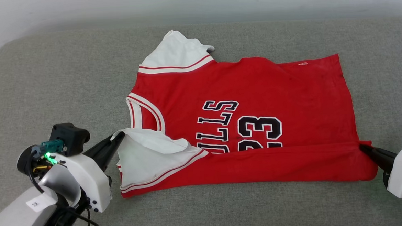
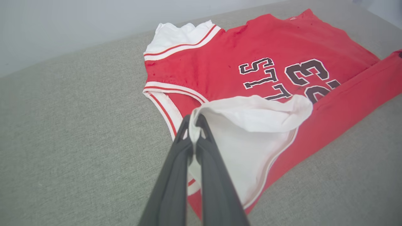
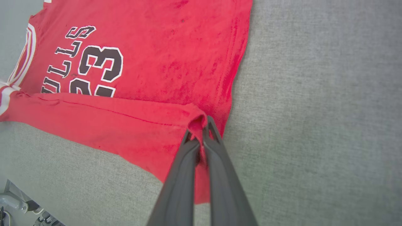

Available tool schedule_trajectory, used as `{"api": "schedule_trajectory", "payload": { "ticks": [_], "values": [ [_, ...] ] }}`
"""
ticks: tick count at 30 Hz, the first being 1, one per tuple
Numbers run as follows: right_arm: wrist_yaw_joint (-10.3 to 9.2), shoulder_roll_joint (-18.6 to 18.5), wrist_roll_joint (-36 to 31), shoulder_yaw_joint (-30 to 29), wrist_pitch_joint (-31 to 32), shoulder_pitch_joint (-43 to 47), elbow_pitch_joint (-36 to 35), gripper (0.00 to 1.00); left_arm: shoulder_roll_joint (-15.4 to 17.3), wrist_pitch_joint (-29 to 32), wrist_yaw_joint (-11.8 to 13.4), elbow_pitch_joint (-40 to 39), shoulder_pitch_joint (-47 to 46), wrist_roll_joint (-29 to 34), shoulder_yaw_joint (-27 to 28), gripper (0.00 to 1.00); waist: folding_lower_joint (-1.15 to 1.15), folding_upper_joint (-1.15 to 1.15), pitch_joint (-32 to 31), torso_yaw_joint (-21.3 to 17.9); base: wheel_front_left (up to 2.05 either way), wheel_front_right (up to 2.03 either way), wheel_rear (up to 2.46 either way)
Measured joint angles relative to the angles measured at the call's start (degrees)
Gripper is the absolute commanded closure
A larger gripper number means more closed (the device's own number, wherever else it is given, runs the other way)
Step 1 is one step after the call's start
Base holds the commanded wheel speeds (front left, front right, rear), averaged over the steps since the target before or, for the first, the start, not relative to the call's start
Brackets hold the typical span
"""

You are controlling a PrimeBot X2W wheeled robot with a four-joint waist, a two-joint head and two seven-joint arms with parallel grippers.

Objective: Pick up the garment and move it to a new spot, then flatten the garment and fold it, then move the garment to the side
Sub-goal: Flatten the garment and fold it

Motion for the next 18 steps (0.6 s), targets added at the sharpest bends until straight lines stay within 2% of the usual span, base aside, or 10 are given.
{"api": "schedule_trajectory", "payload": {
  "ticks": [11,12,13,14,15,18],
  "values": [
    [0.0,1.12,-1.98,3.3,-0.6,-4.81,3.89,1.0,-3.16,2.19,-3.8,10.99,-6.32,1.65,-2.22,1.0,0.0,0.0,3.16,-1.65,0.0,0.0,0.0],
    [0.0,1.37,-2.07,3.31,-0.78,-5.32,4.61,1.0,-3.21,2.47,-3.85,12.04,-6.85,3.03,-3.02,0.56,0.0,0.0,3.3,-1.77,0.0,0.0,0.0],
    [0.0,1.55,-2.13,3.44,-0.76,-5.72,5.37,0.79,-3.31,2.43,-3.6,13.37,-7.3,4.81,-3.64,0.0,0.0,0.0,3.41,-1.87,0.0,0.0,0.0],
    [0.0,1.59,-2.72,3.67,-1.33,-5.98,5.87,0.79,-3.76,2.56,-3.41,14.74,-7.56,4.95,-3.88,0.0,0.0,0.0,3.48,-1.91,0.0,0.0,0.0],
    [0.0,1.76,-2.81,3.93,-1.63,-6.41,6.34,0.0,-4.32,2.48,-3.43,15.75,-7.67,5.05,-4.21,0.0,0.0,0.0,3.49,-1.93,0.0,0.0,0.0],
    [0.0,2.23,-2.87,4.92,-3.52,-7.67,6.87,0.0,-6.5,0.6,-3.21,18.27,-7.89,4.97,-4.09,0.0,0.0,0.0,3.08,-1.86,0.0,0.0,0.0]
  ]
}}
